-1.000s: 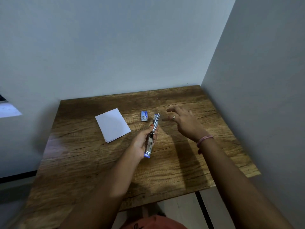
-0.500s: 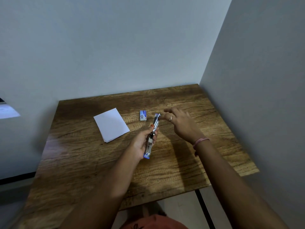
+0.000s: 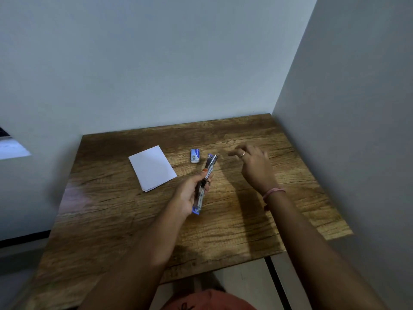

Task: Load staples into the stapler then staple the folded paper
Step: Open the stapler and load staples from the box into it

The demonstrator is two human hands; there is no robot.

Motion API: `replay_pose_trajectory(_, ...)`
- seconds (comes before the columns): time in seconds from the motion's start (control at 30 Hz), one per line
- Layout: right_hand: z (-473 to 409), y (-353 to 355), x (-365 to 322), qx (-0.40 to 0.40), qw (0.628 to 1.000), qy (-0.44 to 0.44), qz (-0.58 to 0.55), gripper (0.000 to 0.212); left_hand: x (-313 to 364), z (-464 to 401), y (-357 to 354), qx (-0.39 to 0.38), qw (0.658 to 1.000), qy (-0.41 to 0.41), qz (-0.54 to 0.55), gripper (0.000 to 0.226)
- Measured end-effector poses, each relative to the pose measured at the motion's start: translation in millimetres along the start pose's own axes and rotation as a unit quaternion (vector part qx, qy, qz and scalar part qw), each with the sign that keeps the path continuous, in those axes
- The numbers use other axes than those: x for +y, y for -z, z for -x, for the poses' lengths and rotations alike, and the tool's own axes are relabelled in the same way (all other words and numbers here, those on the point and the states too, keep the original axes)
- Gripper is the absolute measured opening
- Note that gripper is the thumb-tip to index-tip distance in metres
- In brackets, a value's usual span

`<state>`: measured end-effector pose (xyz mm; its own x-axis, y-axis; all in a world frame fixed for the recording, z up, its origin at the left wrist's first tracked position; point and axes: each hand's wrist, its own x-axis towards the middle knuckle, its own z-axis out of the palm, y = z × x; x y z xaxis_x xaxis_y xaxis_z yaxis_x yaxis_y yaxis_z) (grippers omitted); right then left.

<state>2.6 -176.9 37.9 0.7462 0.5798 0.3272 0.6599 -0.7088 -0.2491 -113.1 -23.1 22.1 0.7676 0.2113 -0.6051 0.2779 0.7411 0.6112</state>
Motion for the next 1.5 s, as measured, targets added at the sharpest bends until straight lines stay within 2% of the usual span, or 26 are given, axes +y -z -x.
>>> replay_pose_trajectory(0.07, 2.2, -6.1, 4.2, -0.023, 0.999, -0.033, -0.022, 0.056, 0.0, 0.1, 0.3, -0.001, 1.0, -0.001, 0.003, 0.015)
replay_pose_trajectory(0.13, 5.4, -15.1, 11.2, -0.07, 0.993, -0.083, -0.043, 0.049, -1.5, -1.6, 0.1, 0.002, 0.999, -0.029, -0.018, 0.017)
replay_pose_trajectory(0.2, 13.3, -25.8, 20.2, -0.13, 0.98, -0.135, -0.073, 0.042, -3.3, -5.3, 0.3, 0.03, 0.991, -0.099, -0.089, 0.018)
replay_pose_trajectory(0.23, 19.4, -31.8, 23.1, -0.159, 0.971, -0.158, -0.081, 0.046, -4.0, -7.5, 1.2, 0.057, 0.978, -0.139, -0.146, 0.02)
replay_pose_trajectory(0.3, 34.3, -46.1, 26.0, -0.172, 0.965, -0.182, -0.082, 0.046, -4.5, -11.6, 3.6, 0.093, 0.94, -0.205, -0.257, 0.027)
replay_pose_trajectory(0.4, 47.0, -61.4, 24.9, -0.123, 0.974, -0.177, -0.075, 0.043, -1.7, -15.2, 4.8, 0.096, 0.868, -0.287, -0.392, 0.027)
replay_pose_trajectory(0.53, 48.0, -68.7, 25.0, -0.112, 0.978, -0.173, -0.041, 0.044, 3.9, -14.7, -2.6, 0.089, 0.787, -0.359, -0.493, 0.029)
replay_pose_trajectory(0.6, 48.9, -70.6, 25.3, -0.105, 0.979, -0.172, -0.031, 0.044, 6.2, -15.9, -4.4, 0.093, 0.733, -0.395, -0.547, 0.029)
replay_pose_trajectory(0.7, 50.1, -72.1, 26.6, -0.097, 0.981, -0.167, -0.031, 0.044, 9.2, -21.3, -2.6, 0.068, 0.618, -0.402, -0.672, 0.025)
replay_pose_trajectory(0.73, 50.2, -72.1, 27.0, -0.096, 0.981, -0.164, -0.032, 0.045, 9.5, -22.1, -2.1, 0.059, 0.591, -0.385, -0.706, 0.024)
replay_pose_trajectory(0.77, 50.3, -71.9, 27.2, -0.093, 0.982, -0.161, -0.034, 0.045, 9.2, -21.9, -1.3, 0.054, 0.585, -0.372, -0.719, 0.025)
replay_pose_trajectory(0.9, 51.1, -69.3, 26.0, -0.084, 0.984, -0.156, -0.031, 0.045, 6.2, -20.2, 0.2, 0.084, 0.625, -0.416, -0.655, 0.027)
replay_pose_trajectory(1.03, 50.7, -67.1, 24.6, -0.093, 0.983, -0.155, -0.028, 0.045, 5.3, -24.0, 3.7, 0.077, 0.63, -0.35, -0.689, 0.031)
replay_pose_trajectory(1.3, 48.5, -60.3, 21.6, -0.121, 0.976, -0.171, -0.055, 0.045, 5.5, -27.3, 5.7, 0.128, 0.663, -0.321, -0.664, 0.031)
replay_pose_trajectory(1.33, 45.9, -58.4, 21.9, -0.131, 0.973, -0.178, -0.068, 0.045, 6.0, -26.4, 4.1, 0.133, 0.682, -0.328, -0.64, 0.031)
replay_pose_trajectory(1.37, 42.5, -55.6, 22.0, -0.141, 0.968, -0.187, -0.089, 0.044, 6.4, -24.3, 2.0, 0.135, 0.716, -0.329, -0.601, 0.029)
replay_pose_trajectory(1.4, 38.3, -51.2, 21.2, -0.143, 0.961, -0.199, -0.129, 0.041, 7.3, -22.6, -0.4, 0.13, 0.768, -0.314, -0.542, 0.027)
replay_pose_trajectory(1.43, 32.7, -45.9, 18.6, -0.13, 0.948, -0.213, -0.199, 0.037, 9.0, -20.6, -2.9, 0.115, 0.835, -0.278, -0.461, 0.024)
replay_pose_trajectory(1.47, 27.1, -39.7, 14.1, -0.105, 0.924, -0.226, -0.291, 0.034, 11.7, -17.8, -5.3, 0.089, 0.9, -0.225, -0.363, 0.02)
replay_pose_trajectory(1.5, 21.2, -33.7, 9.0, -0.072, 0.893, -0.235, -0.378, 0.035, 14.1, -14.1, -7.0, 0.051, 0.948, -0.168, -0.265, 0.015)
